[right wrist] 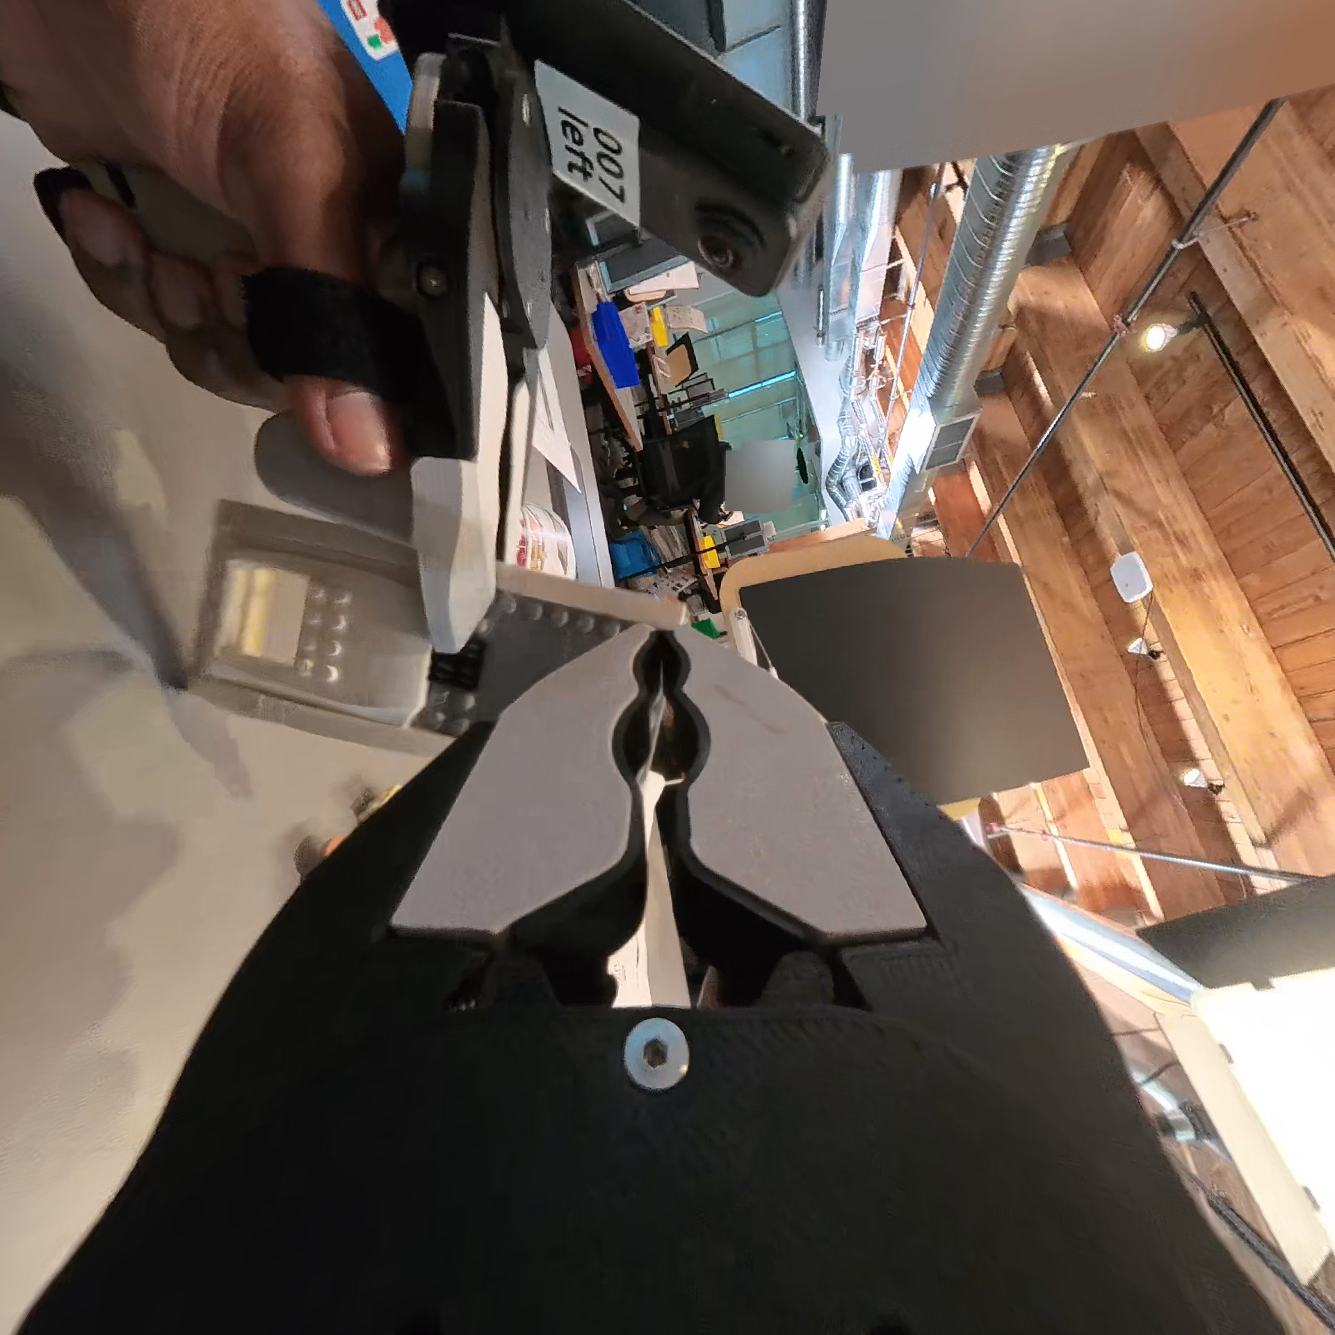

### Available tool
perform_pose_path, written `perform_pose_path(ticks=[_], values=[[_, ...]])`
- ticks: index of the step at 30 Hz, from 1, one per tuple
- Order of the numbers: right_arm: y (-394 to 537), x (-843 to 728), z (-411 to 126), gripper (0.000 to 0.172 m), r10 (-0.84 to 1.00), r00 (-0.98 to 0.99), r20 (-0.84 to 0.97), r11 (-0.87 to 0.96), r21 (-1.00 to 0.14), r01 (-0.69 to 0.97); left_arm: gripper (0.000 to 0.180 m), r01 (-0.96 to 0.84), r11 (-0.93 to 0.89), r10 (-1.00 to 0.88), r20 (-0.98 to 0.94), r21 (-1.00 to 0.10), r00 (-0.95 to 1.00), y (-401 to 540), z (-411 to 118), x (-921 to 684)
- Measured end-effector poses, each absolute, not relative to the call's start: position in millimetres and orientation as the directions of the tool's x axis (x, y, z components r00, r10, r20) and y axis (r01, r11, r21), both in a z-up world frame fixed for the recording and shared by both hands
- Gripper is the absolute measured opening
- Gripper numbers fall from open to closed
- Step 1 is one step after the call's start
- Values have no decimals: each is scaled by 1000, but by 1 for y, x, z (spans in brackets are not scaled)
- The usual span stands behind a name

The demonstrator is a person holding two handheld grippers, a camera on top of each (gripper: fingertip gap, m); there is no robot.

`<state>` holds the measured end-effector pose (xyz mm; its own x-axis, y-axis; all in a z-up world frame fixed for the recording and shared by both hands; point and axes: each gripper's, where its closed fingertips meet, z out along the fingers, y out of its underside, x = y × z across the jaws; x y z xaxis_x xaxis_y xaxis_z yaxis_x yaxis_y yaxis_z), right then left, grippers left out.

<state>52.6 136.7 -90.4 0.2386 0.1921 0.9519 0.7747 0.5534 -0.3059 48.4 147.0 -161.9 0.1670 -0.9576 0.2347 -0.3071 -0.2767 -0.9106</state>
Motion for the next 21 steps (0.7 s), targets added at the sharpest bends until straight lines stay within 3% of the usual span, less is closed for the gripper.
perform_pose_path(ticks=[6, 14, 17, 21], values=[[139, 53, -96, 0, 222, 250, 943, 544, -332, 771, 10, -287, -371, -928, 342, -883, 149, 149, -166, 48], [152, 72, -103, 5, 311, 339, 888, 452, -452, 769, 10, -255, -429, -902, 398, -866, 165, 155, -168, 46], [158, 104, -118, 5, 405, 461, 789, 261, -583, 769, 10, -233, -430, -902, 400, -872, 165, 158, -165, 45], [141, 165, -165, 15, 470, 713, 520, -209, -719, 663, 10, -213, -423, -905, 397, -881, 153, 158, -161, 45]])
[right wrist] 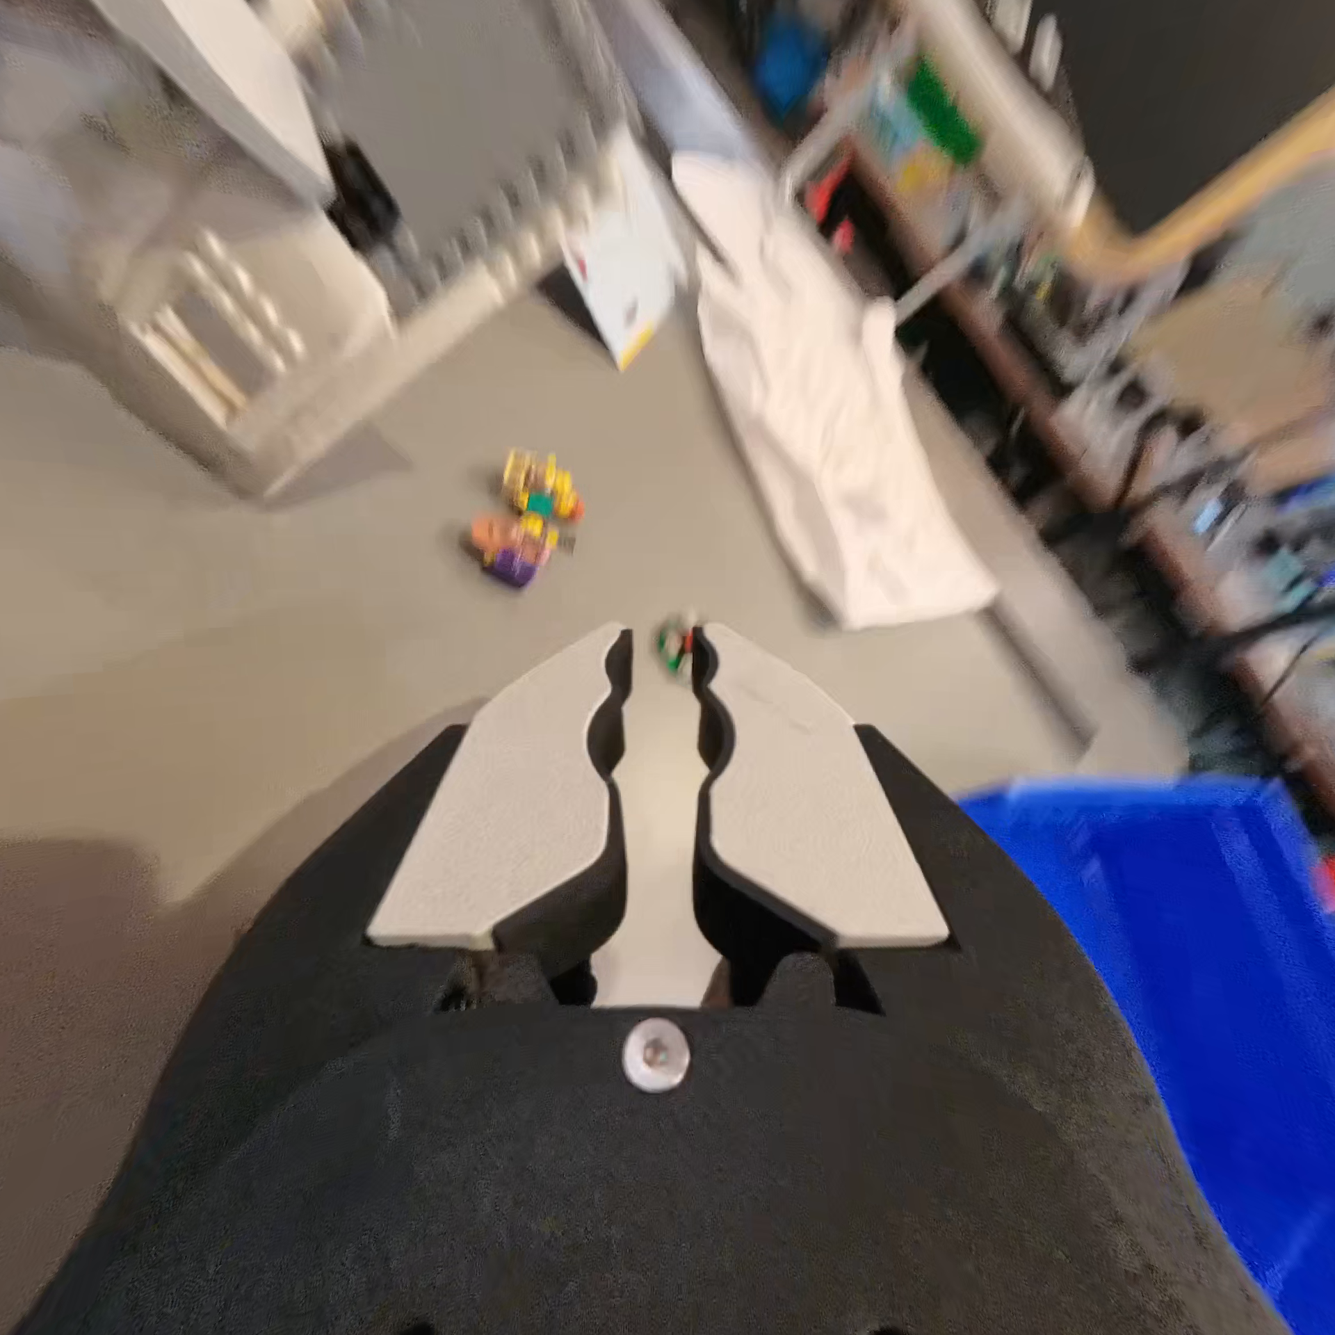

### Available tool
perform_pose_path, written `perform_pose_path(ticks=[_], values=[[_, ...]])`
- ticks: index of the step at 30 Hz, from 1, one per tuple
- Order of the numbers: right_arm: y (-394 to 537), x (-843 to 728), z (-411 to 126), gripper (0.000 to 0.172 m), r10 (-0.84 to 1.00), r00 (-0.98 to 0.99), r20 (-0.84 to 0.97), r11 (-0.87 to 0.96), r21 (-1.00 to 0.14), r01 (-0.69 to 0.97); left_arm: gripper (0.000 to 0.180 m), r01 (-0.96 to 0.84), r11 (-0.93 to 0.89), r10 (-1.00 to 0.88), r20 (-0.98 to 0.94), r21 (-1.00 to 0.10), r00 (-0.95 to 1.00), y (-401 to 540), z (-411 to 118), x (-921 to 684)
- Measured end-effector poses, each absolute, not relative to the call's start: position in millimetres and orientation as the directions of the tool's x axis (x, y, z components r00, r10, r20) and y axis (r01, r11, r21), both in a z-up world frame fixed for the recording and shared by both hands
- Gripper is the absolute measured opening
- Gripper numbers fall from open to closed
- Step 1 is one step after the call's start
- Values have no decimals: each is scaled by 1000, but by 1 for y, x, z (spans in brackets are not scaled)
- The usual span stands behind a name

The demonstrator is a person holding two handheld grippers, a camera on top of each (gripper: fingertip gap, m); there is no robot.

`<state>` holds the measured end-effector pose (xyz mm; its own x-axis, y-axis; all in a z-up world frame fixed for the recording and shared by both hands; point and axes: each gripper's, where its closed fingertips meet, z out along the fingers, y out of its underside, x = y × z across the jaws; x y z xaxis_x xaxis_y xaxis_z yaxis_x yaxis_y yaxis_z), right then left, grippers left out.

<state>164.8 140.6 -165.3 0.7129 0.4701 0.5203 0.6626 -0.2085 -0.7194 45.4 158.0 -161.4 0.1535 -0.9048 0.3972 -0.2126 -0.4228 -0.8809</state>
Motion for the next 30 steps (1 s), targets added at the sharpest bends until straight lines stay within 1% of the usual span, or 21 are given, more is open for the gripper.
perform_pose_path(ticks=[2, 3, 5, 7, 9, 11, 13, 16, 20, 23, 25, 30], values=[[117, 182, -187, 21, 425, 844, 327, -411, -761, 501, 10, -207, -416, -908, 391, -885, 152, 158, -160, 45], [104, 184, -195, 27, 390, 893, 224, -482, -777, 405, 10, -204, -413, -909, 389, -887, 149, 158, -160, 46], [81, 180, -209, 30, 323, 943, 78, -583, -769, 263, 10, -202, -408, -911, 385, -890, 146, 157, -160, 46], [65, 170, -224, 39, 292, 956, 36, -641, -734, 223, 10, -204, -402, -915, 379, -893, 140, 155, -160, 47], [56, 162, -237, 49, 280, 958, 58, -685, -687, 242, 10, -203, -391, -919, 369, -898, 139, 155, -161, 48], [51, 156, -249, 51, 292, 951, 105, -713, -639, 289, 10, -195, -381, -923, 360, -904, 136, 154, -159, 48], [52, 151, -248, 39, 304, 943, 133, -710, -628, 318, 10, -179, -373, -926, 353, -910, 133, 155, -157, 48], [54, 155, -250, 8, 326, 931, 166, -733, -577, 360, 10, -147, -368, -928, 352, -918, 122, 156, -154, 47], [56, 163, -251, 6, 363, 921, 144, -757, -531, 381, 10, -112, -359, -932, 349, -927, 100, 156, -149, 46], [57, 168, -251, 6, 406, 907, 115, -751, -524, 403, 10, -90, -345, -937, 338, -934, 85, 154, -146, 46], [61, 178, -247, 0, 406, 905, 129, -740, -535, 408, 10, -76, -338, -940, 332, -938, 74, 152, -144, 46], [75, 212, -209, 0, 368, 911, 185, -690, -603, 401, 10, -72, -336, -941, 333, -939, 58, 149, -143, 47]])
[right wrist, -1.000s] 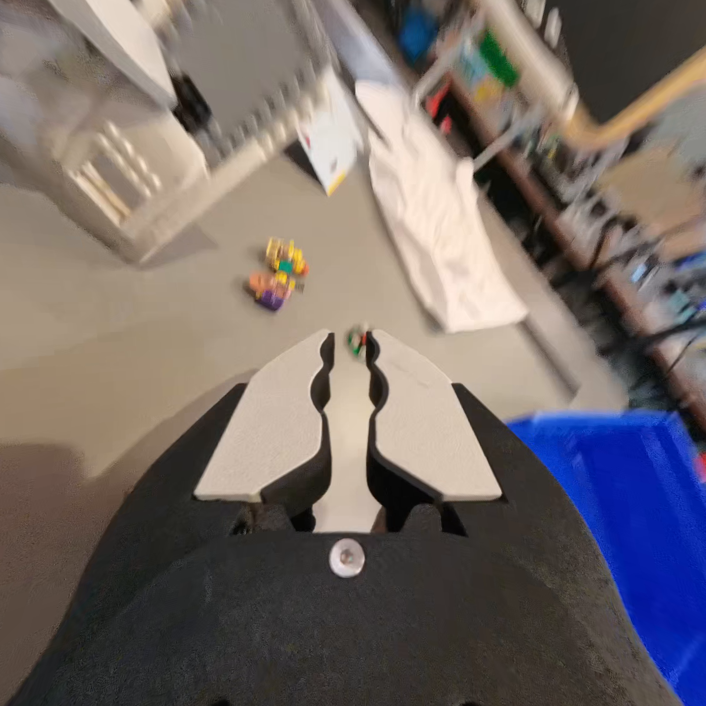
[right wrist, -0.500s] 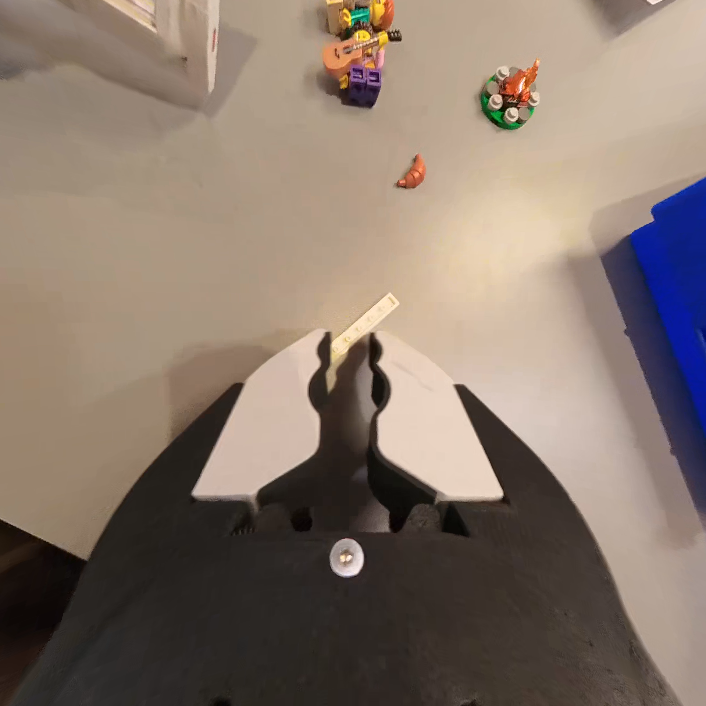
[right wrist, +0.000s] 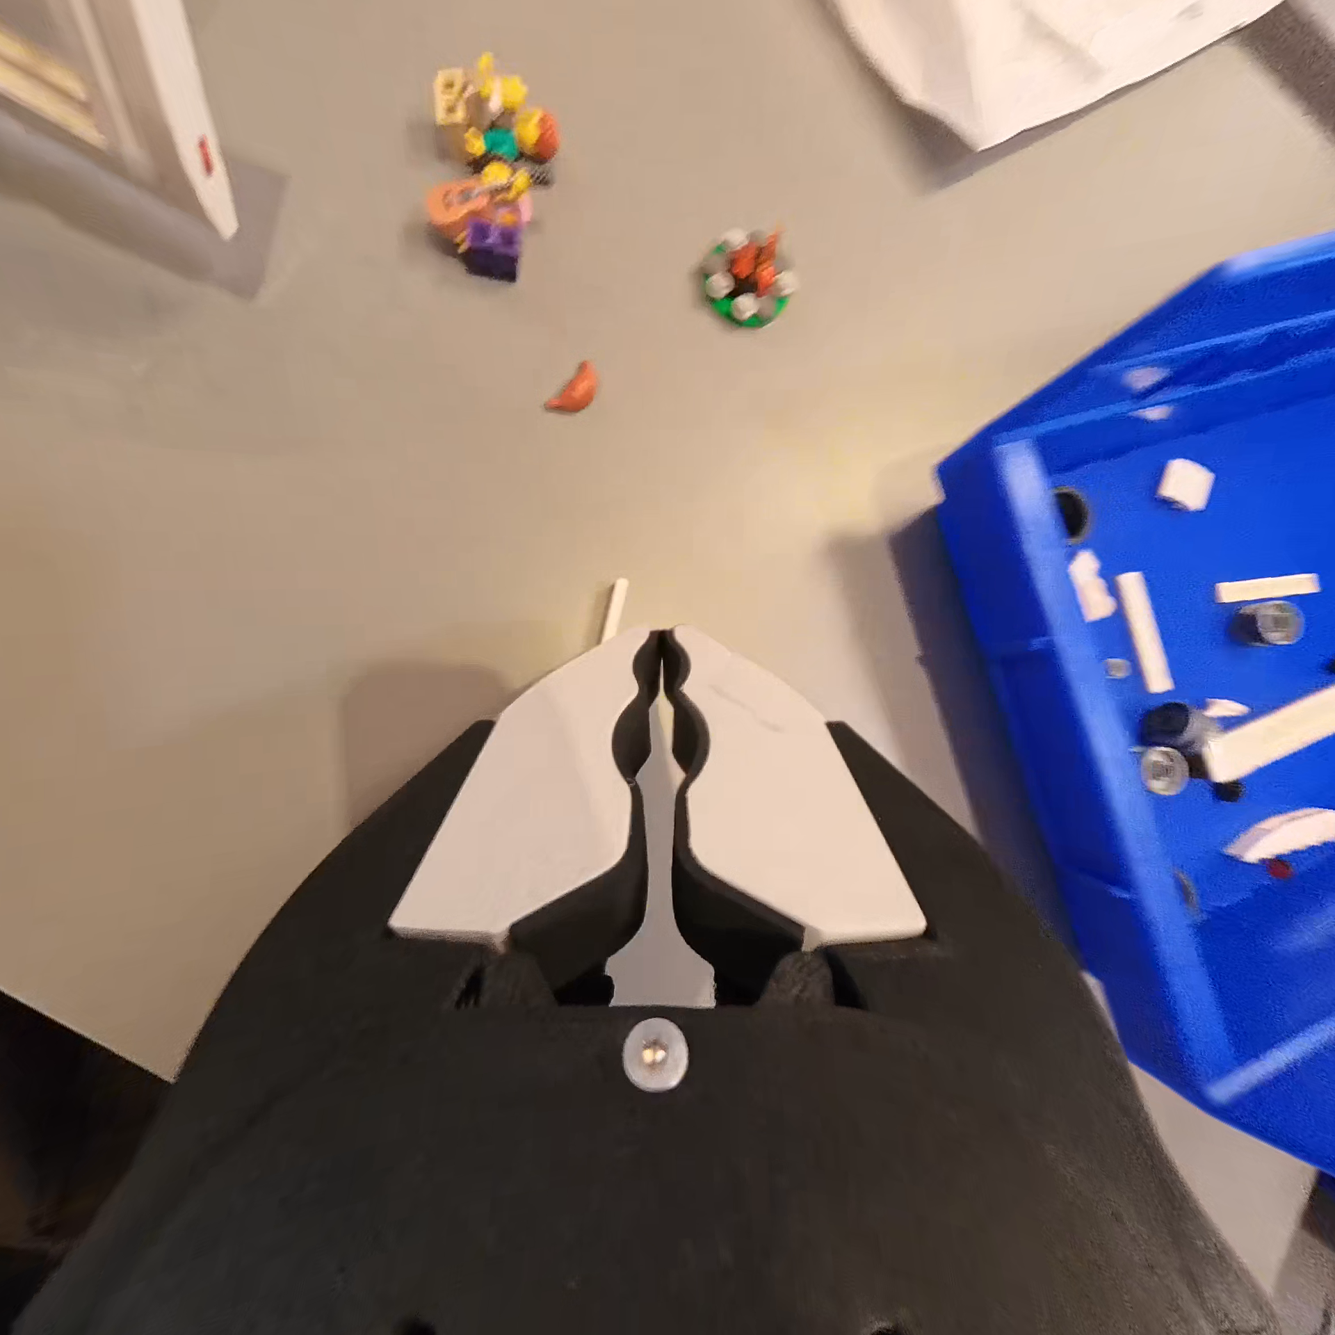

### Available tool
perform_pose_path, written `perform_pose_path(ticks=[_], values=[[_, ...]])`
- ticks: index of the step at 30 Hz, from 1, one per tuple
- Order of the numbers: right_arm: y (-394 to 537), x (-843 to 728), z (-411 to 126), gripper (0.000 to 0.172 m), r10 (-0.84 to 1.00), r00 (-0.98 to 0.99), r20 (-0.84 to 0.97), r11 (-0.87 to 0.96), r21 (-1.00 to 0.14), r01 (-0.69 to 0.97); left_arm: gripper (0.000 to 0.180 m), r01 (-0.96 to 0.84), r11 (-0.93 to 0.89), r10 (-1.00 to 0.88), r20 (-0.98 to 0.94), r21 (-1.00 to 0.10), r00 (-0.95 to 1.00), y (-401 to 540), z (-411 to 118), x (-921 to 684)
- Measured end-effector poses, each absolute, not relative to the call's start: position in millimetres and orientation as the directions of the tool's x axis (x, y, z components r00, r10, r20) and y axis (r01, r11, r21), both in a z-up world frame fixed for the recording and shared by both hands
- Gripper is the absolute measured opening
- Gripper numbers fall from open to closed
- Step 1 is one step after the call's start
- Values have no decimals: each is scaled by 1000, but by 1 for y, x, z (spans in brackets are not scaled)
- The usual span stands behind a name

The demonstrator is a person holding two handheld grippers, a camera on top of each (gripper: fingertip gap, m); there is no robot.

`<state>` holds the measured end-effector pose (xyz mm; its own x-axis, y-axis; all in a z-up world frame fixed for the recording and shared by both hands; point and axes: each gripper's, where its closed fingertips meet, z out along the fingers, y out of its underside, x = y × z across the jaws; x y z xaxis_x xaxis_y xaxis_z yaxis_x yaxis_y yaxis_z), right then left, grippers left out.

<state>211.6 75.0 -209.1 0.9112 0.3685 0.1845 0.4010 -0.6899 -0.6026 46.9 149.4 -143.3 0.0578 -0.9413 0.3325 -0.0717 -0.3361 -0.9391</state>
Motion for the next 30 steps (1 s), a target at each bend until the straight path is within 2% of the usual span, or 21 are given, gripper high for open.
perform_pose_path(ticks=[3, 6, 9, 11, 12, 13, 16, 18, 22, 23, 24, 25, 27, 30], values=[[81, 224, -194, 0, 341, 929, 141, -682, -644, 348, 10, -79, -338, -941, 335, -938, 52, 148, -145, 48], [76, 212, -207, 19, 345, 938, 9, -731, -625, 275, 10, -83, -330, -944, 327, -940, 51, 147, -145, 48], [72, 204, -230, 27, 340, 940, 15, -761, -584, 284, 10, -85, -323, -946, 320, -942, 49, 146, -144, 48], [69, 200, -244, 27, 342, 940, 20, -784, -545, 297, 10, -89, -322, -947, 319, -942, 48, 145, -145, 49], [67, 202, -251, 21, 349, 936, 52, -795, -513, 325, 10, -90, -322, -946, 319, -942, 48, 145, -146, 49], [68, 202, -251, 3, 360, 930, 75, -783, -518, 345, 10, -90, -323, -946, 320, -942, 48, 145, -146, 49], [70, 211, -247, 3, 384, 911, 151, -775, -484, 407, 10, -93, -324, -946, 321, -942, 44, 144, -146, 49], [83, 233, -220, 3, 342, 913, 224, -742, -532, 408, 10, -94, -321, -947, 319, -942, 43, 143, -146, 49], [120, 317, -137, 4, 94, 911, 402, -647, -671, 363, 10, -96, -319, -948, 317, -943, 38, 141, -146, 49], [124, 333, -132, 11, 68, 910, 408, -655, -670, 349, 10, -98, -319, -948, 317, -943, 35, 140, -146, 50], [127, 342, -133, 23, 63, 914, 402, -677, -655, 335, 10, -101, -318, -948, 316, -943, 32, 140, -146, 50], [130, 345, -134, 26, 66, 913, 403, -681, -651, 337, 10, -104, -317, -949, 315, -943, 31, 139, -147, 51], [137, 331, -134, 26, 107, 904, 414, -643, -664, 381, 10, -111, -322, -947, 322, -940, 25, 138, -147, 51], [149, 275, -138, 26, 271, 878, 394, -526, -704, 478, 10, -130, -377, -925, 381, -917, -2, 134, -150, 53]])
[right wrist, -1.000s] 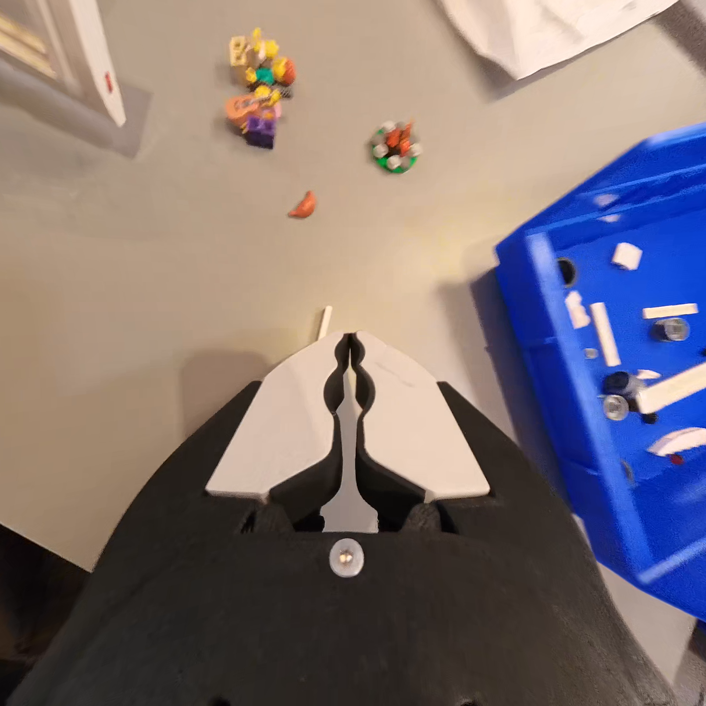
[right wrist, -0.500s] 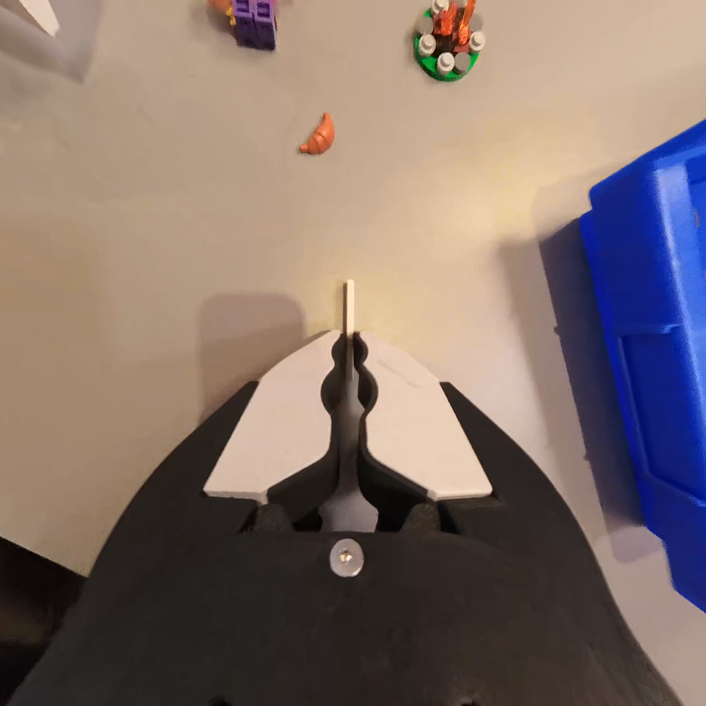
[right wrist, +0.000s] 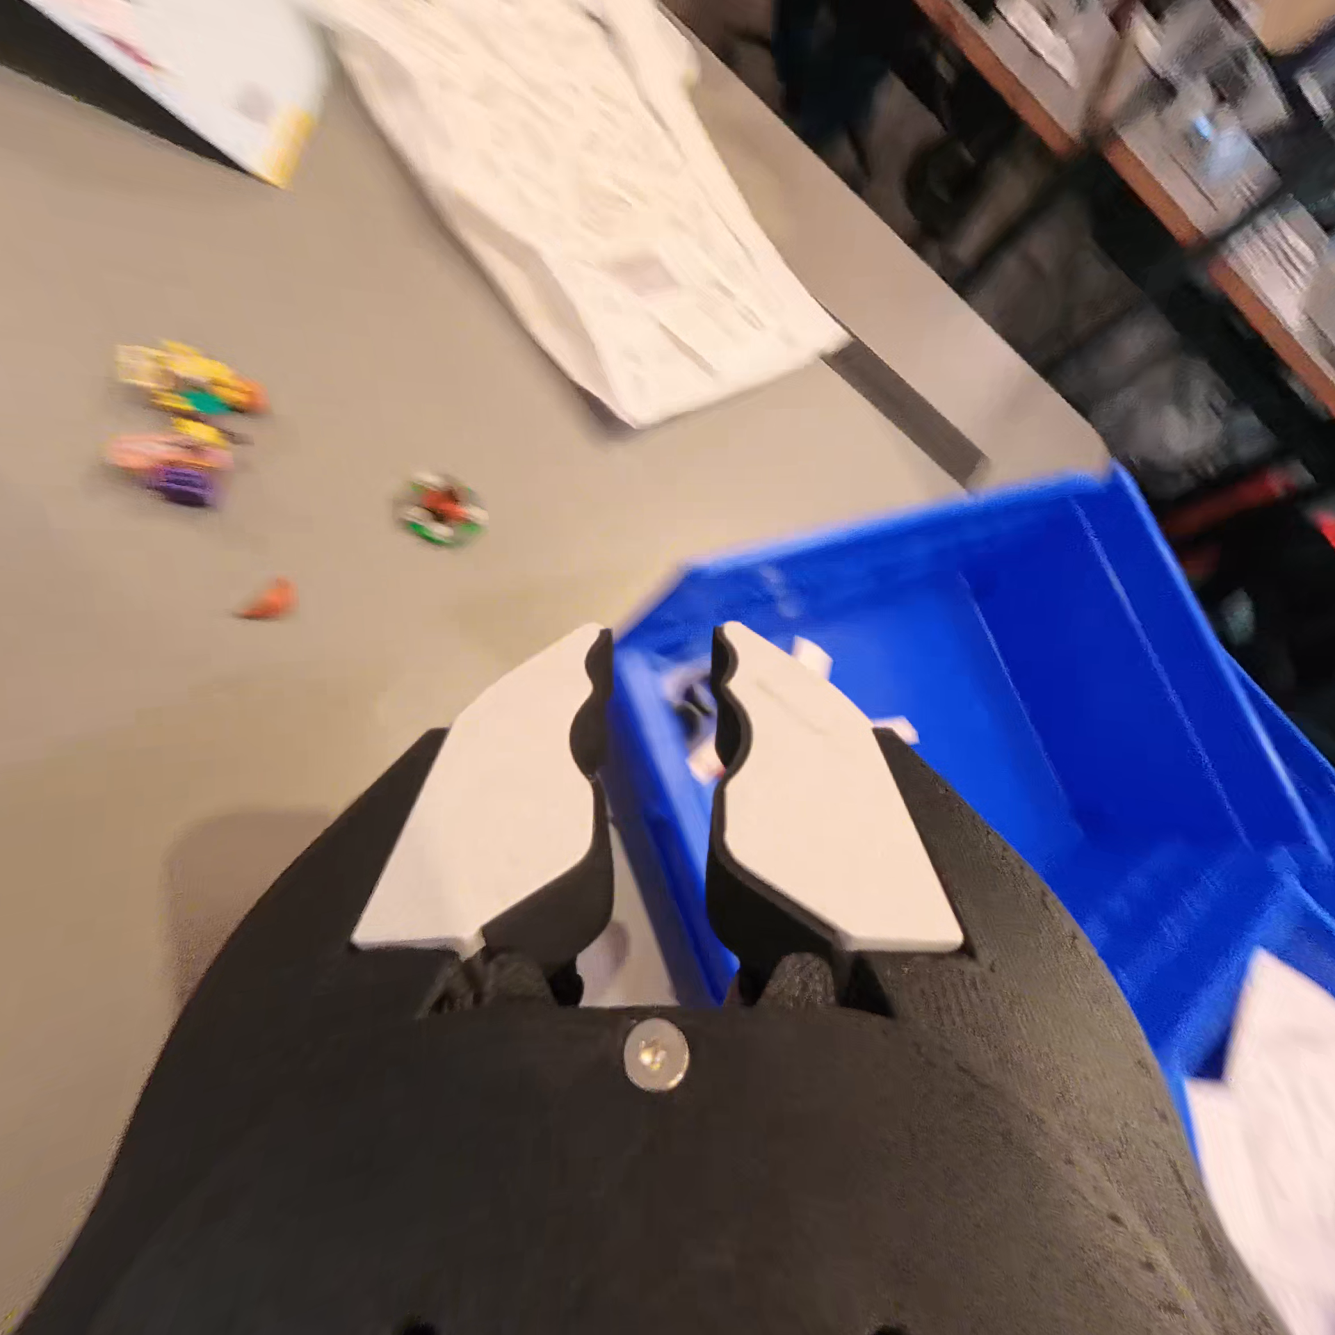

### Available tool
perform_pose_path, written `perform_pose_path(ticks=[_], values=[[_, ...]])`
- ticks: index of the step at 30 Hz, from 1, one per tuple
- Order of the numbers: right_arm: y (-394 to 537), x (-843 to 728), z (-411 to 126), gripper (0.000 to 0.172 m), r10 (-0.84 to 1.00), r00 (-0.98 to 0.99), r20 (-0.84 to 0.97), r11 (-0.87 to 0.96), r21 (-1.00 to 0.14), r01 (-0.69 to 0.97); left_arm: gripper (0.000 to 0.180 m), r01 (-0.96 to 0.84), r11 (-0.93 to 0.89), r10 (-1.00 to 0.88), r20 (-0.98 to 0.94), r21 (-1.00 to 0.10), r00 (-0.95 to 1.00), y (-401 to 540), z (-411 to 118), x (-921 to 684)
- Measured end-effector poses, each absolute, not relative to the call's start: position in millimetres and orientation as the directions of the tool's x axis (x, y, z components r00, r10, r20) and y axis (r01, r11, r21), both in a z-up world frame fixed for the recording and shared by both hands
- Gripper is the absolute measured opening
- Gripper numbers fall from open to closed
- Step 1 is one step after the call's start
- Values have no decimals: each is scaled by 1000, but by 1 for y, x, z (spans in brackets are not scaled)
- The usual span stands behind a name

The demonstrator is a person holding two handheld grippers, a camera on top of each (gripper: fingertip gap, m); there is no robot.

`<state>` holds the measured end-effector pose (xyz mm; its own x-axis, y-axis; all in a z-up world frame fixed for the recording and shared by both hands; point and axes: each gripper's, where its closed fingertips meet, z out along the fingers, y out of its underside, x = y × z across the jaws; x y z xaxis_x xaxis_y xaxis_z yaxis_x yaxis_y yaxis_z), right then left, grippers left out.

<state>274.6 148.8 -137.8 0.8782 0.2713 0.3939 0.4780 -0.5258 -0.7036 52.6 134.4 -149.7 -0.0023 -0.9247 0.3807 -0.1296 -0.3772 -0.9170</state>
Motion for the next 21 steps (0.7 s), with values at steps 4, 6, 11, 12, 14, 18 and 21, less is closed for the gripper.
perform_pose_path(ticks=[4, 6, 11, 12, 14, 18, 21], values=[[159, 173, -136, 26, 562, 744, 361, -290, -757, 586, 10, -189, -431, -898, 440, -882, -5, 133, -158, 53], [164, 130, -127, 28, 658, 656, 371, -165, -778, 606, 10, -213, -419, -904, 427, -883, 8, 135, -160, 53], [173, 68, -103, 36, 798, 480, 365, 0, -796, 605, 10, -268, -403, -911, 412, -875, 24, 135, -164, 51], [174, 63, -102, 36, 817, 447, 364, 12, -786, 618, 10, -274, -398, -913, 407, -876, 25, 136, -164, 50], [174, 55, -105, 36, 849, 385, 362, 25, -755, 655, 10, -281, -391, -916, 401, -877, 23, 136, -163, 49], [170, 51, -121, 29, 898, 286, 333, 19, -679, 734, 9, -286, -388, -918, 397, -876, 29, 138, -163, 48], [171, 49, -123, 24, 901, 268, 341, 33, -670, 742, 10, -289, -399, -913, 406, -870, 39, 141, -165, 47]])
